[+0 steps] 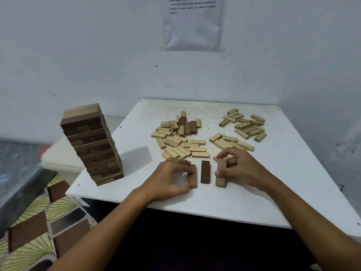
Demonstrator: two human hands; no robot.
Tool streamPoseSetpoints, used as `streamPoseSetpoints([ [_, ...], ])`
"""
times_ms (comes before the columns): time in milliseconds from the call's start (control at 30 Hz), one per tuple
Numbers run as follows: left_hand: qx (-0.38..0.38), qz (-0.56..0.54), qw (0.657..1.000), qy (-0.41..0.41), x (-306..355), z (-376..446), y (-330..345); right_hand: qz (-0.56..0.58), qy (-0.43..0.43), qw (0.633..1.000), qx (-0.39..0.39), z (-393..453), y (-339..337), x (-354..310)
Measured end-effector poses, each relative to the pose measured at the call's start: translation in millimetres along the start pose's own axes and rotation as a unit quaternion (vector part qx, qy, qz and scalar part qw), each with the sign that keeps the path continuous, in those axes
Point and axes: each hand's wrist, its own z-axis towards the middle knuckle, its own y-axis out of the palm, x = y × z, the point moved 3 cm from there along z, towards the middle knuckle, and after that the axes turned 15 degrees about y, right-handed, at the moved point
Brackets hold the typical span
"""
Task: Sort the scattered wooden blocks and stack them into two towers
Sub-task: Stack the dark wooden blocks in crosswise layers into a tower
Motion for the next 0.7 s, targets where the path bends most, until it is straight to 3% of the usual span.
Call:
streamPoseSetpoints([
  [133,-0.012,0.033,0.999,0.025,5,13,7,0.003,0.014,1.000,0.021,-1,2,4],
  [300,-0.081,0.055,0.994,0.039,7,29,11,0.008,0.018,0.999,0.042,2,5,7],
  [700,-0.040,-0.018,0.997,0.059,12,25,10,-0.118,0.000,0.992,0.044,5,16,0],
])
